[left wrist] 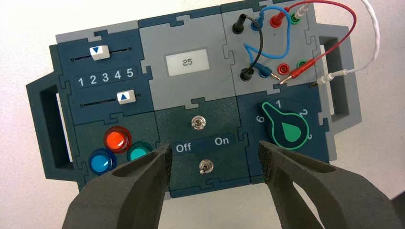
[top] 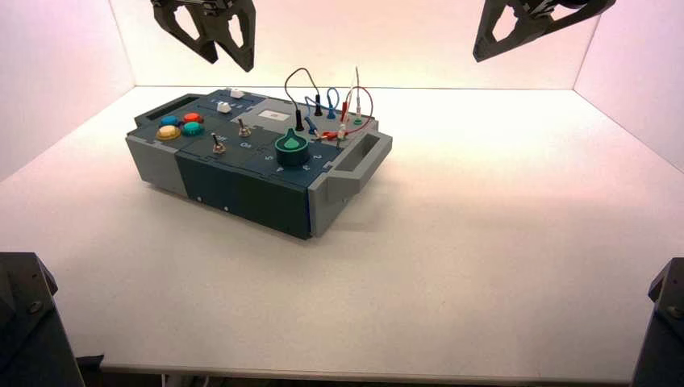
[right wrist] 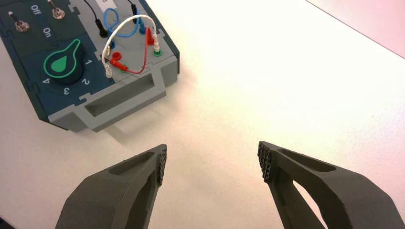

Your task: Open both grippers.

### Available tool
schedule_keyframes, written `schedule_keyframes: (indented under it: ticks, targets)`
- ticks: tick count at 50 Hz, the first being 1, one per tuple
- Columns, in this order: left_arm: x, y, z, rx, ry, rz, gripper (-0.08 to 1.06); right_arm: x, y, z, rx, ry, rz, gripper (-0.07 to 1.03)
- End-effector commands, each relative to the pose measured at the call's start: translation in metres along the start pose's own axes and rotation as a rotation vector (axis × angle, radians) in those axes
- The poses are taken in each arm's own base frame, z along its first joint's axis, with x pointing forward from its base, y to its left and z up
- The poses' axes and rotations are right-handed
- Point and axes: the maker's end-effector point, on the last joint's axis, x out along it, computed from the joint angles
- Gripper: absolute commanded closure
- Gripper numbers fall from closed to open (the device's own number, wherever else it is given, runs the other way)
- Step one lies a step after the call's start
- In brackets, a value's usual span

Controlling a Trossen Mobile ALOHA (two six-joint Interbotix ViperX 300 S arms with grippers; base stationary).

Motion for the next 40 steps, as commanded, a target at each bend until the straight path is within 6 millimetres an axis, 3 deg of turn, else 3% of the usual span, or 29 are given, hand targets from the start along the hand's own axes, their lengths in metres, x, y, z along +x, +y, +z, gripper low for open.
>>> schedule_keyframes:
  ticks: [1,40]
  targets:
    - [-0.006,0.0,0.009,0.003,-0.03,0.006,0.07,-0.002,-0.001,0.006,-0.002,-0.017,-0.002,-0.03]
    - [0.005,-0.002,0.005,0.008,0.01,-0.006,0.09,-0.001,0.0,0.002,-0.01,-0.003,-0.001,-0.03]
